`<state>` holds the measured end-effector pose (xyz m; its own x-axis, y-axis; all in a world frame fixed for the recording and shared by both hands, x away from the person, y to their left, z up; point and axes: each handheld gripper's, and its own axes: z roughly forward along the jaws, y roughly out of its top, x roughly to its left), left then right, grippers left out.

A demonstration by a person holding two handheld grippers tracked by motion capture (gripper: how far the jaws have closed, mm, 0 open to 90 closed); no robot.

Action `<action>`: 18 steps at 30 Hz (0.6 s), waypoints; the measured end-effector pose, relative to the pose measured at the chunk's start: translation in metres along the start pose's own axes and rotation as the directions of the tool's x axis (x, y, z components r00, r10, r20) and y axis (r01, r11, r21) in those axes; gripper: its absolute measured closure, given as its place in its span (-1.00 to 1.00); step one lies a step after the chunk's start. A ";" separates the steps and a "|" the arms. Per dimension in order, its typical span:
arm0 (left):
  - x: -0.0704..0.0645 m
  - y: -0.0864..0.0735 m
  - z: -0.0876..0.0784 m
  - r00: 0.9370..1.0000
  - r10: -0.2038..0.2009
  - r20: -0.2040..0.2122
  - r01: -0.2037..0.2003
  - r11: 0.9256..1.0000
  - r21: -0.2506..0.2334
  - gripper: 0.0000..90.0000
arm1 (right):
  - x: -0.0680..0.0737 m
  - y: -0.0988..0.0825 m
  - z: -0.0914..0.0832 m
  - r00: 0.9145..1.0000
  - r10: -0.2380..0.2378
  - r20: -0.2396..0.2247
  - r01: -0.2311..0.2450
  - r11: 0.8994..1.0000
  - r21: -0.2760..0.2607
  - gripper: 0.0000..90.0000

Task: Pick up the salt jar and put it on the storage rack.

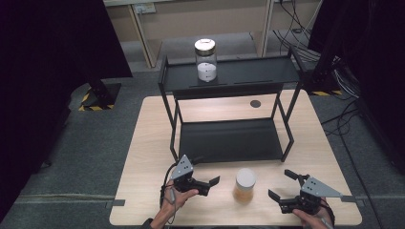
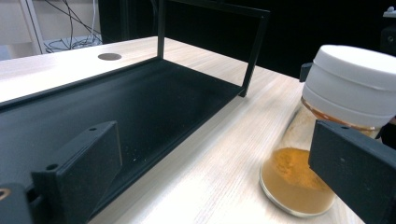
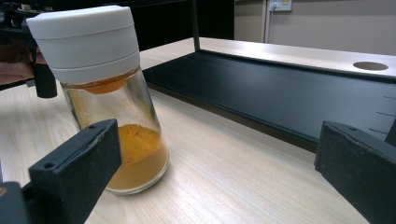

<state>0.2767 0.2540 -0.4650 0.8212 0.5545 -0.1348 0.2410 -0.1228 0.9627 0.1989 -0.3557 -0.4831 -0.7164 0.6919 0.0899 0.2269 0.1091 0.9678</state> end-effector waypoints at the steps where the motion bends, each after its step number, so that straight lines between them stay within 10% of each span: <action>1: -0.001 -0.001 -0.001 1.000 0.002 -0.002 -0.002 1.000 0.001 -0.96 | 0.000 0.000 0.000 1.000 0.001 0.000 -0.001 1.000 0.000 -0.98; 18: -0.009 -0.014 -0.011 1.000 0.004 0.003 -0.004 1.000 0.014 -0.96 | 0.000 0.000 0.000 1.000 0.000 0.001 0.000 1.000 0.001 -0.98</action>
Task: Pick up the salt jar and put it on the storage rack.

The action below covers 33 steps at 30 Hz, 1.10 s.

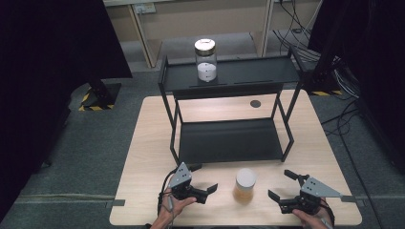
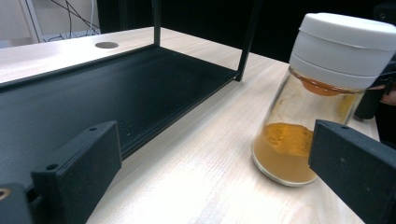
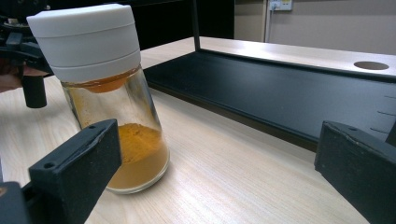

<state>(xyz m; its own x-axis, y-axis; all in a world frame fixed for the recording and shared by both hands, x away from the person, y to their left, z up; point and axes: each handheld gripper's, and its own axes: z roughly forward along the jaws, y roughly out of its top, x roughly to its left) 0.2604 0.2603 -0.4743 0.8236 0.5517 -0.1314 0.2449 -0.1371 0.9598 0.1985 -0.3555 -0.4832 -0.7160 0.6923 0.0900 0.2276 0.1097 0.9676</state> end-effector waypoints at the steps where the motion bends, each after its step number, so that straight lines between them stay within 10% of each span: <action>1: -0.001 0.000 0.000 1.000 0.000 0.001 0.000 1.000 0.001 -0.96 | 0.000 0.000 0.000 1.000 0.002 0.001 -0.002 1.000 -0.001 -0.98; 33: 0.002 0.001 0.002 1.000 0.000 0.015 0.000 1.000 0.002 -0.96 | 0.000 -0.004 -0.005 0.999 0.023 0.022 -0.023 1.000 -0.012 -0.98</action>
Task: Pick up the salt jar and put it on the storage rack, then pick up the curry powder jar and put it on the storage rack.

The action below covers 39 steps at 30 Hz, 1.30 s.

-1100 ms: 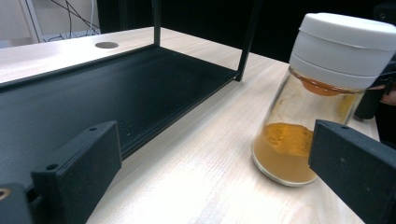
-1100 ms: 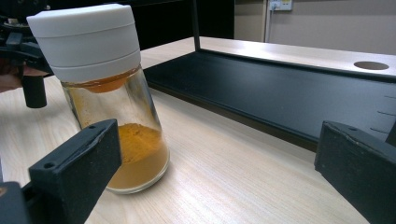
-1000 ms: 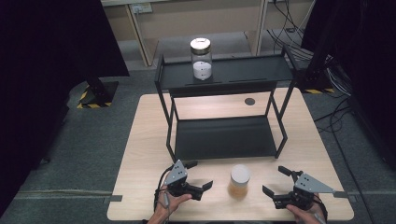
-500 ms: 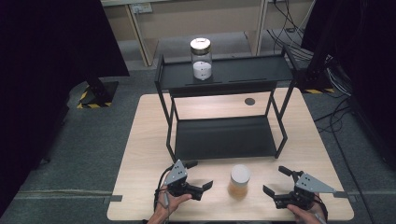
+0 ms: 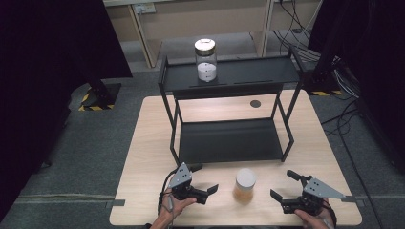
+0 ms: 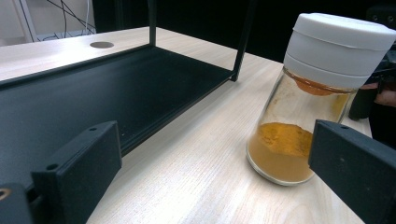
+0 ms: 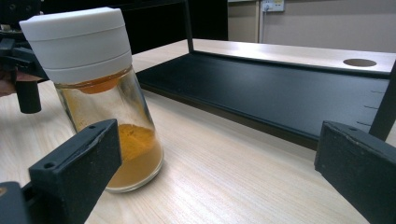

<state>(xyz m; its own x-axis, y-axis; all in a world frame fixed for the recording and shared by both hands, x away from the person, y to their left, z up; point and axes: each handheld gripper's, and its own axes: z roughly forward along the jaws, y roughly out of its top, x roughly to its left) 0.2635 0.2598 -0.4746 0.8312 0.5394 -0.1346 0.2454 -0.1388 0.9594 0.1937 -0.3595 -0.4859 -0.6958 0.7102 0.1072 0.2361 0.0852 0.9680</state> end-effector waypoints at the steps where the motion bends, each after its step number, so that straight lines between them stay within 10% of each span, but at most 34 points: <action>1: 0.000 0.000 0.000 1.000 0.002 0.000 -0.002 1.000 0.002 -0.96 | 0.000 0.000 0.000 1.000 0.001 -0.001 -0.001 1.000 0.000 -0.98; 39: 0.001 0.003 0.003 1.000 0.013 0.012 -0.013 1.000 0.009 -0.95 | -0.003 -0.004 -0.007 0.999 0.028 0.017 -0.028 0.999 -0.020 -0.98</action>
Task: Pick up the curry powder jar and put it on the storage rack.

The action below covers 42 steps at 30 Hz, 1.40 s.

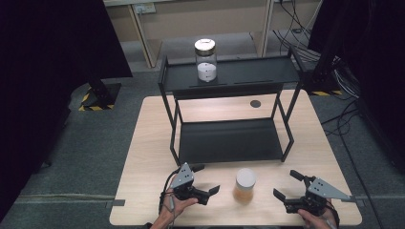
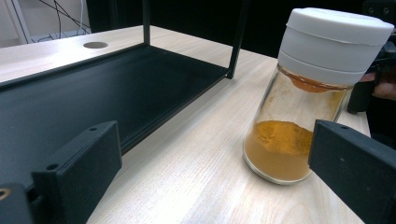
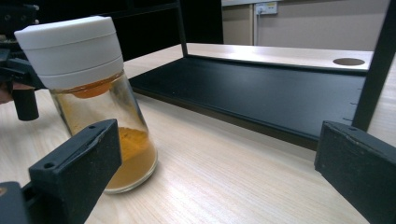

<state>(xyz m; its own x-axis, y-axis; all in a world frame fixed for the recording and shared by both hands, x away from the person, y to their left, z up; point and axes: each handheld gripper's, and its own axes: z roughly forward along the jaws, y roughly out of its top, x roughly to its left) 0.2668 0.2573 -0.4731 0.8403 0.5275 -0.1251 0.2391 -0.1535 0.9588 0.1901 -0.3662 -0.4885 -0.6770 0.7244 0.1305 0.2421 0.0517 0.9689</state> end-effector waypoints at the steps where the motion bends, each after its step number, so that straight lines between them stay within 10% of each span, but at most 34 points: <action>1: 0.000 0.000 0.000 1.000 -0.003 -0.001 0.003 1.000 -0.002 -0.95 | 0.000 0.000 0.000 1.000 0.004 0.001 -0.004 1.000 -0.002 -0.98; 42: -0.007 -0.003 -0.010 1.000 0.004 -0.024 -0.004 1.000 0.002 -0.95 | -0.008 0.003 0.013 0.999 -0.001 -0.039 0.001 1.000 0.010 -0.98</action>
<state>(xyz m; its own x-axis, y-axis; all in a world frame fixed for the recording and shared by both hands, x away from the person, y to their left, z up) 0.2557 0.2625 -0.4725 0.8294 0.5466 -0.1154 0.2370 -0.1571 0.9587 0.2053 -0.3632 -0.4894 -0.7041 0.6966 0.1377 0.2483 0.0599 0.9668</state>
